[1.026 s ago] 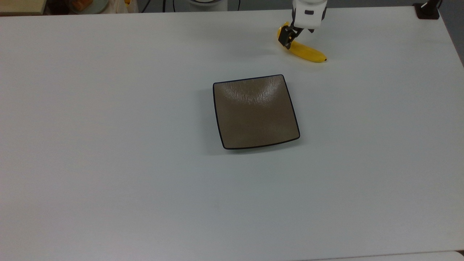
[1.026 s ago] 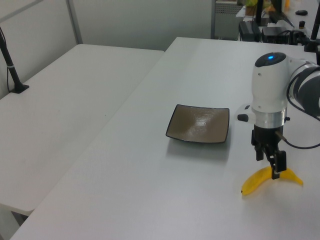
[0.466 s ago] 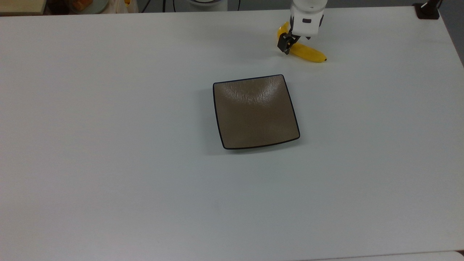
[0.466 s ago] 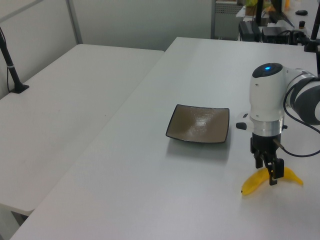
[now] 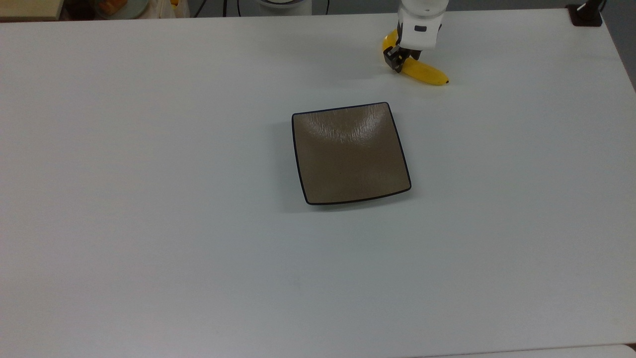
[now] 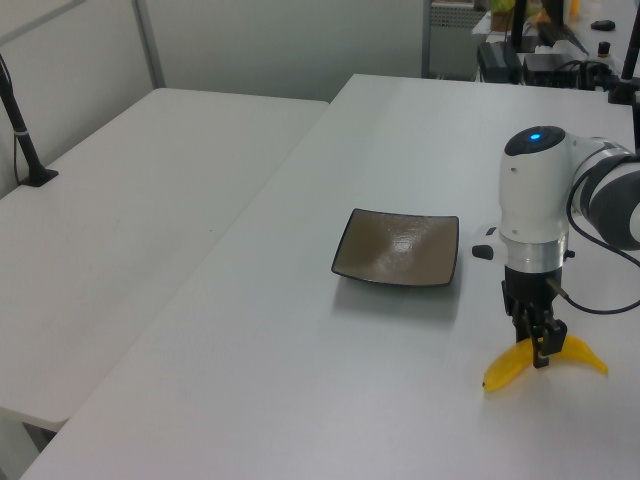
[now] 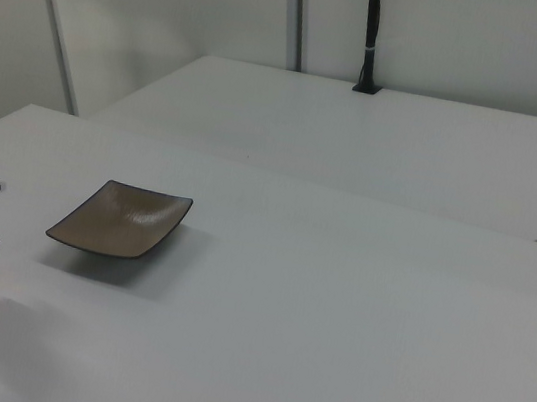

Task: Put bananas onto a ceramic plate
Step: 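Lower the open gripper over the banana's middle and close on it, then lift the grasped banana up off the table, then carry the banana over the brown plate and lower it onto it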

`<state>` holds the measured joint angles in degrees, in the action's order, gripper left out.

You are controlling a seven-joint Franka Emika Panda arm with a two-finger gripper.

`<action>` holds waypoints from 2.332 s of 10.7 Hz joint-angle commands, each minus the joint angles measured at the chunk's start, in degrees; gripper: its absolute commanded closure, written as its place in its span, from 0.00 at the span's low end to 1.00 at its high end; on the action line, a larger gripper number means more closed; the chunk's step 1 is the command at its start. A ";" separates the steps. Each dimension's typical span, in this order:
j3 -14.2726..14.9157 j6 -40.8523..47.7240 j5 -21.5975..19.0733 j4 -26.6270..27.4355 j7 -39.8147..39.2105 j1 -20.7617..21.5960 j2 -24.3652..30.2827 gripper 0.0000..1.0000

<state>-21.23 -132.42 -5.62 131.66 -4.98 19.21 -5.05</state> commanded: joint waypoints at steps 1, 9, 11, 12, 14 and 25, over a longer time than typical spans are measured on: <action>0.05 -1.26 1.40 1.50 1.64 0.21 1.10 0.91; 0.22 20.14 1.58 -8.83 2.17 -3.38 9.36 1.00; 0.57 28.58 1.58 -17.44 2.00 -6.10 9.71 1.00; 0.92 32.02 1.58 -21.05 1.47 -7.16 9.71 1.00; 3.63 35.47 1.58 -25.90 0.94 -8.22 9.54 1.00; 20.08 15.21 -11.58 -30.93 1.12 -8.31 -3.54 1.00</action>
<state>-2.65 -111.76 -12.67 101.61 -4.04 10.55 -4.83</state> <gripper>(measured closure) 0.687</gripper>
